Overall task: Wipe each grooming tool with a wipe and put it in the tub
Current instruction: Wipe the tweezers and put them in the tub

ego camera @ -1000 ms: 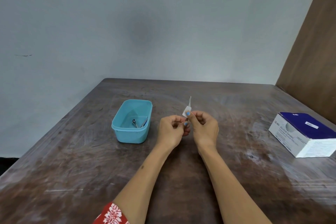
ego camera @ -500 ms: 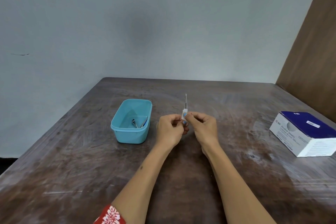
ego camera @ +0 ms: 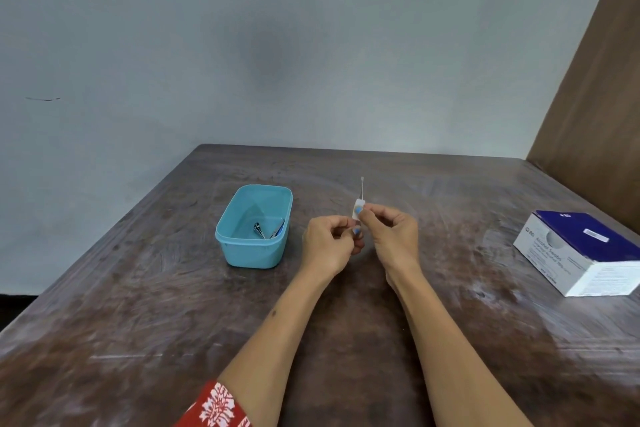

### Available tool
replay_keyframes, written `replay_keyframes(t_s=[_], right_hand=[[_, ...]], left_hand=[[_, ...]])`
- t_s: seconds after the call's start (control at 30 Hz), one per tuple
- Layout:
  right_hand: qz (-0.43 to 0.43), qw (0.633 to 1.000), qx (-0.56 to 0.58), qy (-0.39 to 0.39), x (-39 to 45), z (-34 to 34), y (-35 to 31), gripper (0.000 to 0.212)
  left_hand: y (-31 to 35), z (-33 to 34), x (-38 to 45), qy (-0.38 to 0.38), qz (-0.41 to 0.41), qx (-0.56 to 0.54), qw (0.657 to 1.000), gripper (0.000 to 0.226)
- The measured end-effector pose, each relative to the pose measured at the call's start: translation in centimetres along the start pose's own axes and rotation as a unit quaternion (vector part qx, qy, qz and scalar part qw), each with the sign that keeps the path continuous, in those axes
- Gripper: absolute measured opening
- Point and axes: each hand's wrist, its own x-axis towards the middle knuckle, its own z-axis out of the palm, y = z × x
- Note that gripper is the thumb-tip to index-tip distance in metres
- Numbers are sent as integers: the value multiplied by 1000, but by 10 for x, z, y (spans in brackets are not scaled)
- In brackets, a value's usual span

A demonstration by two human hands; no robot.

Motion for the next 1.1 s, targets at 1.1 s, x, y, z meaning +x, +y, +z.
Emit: replay_keyframes(t_s=[1.1], right_hand=[[-60, 986, -113, -109, -10, -1, -4, 21]], left_hand=[[5, -8, 12, 58, 24, -165, 984, 25]])
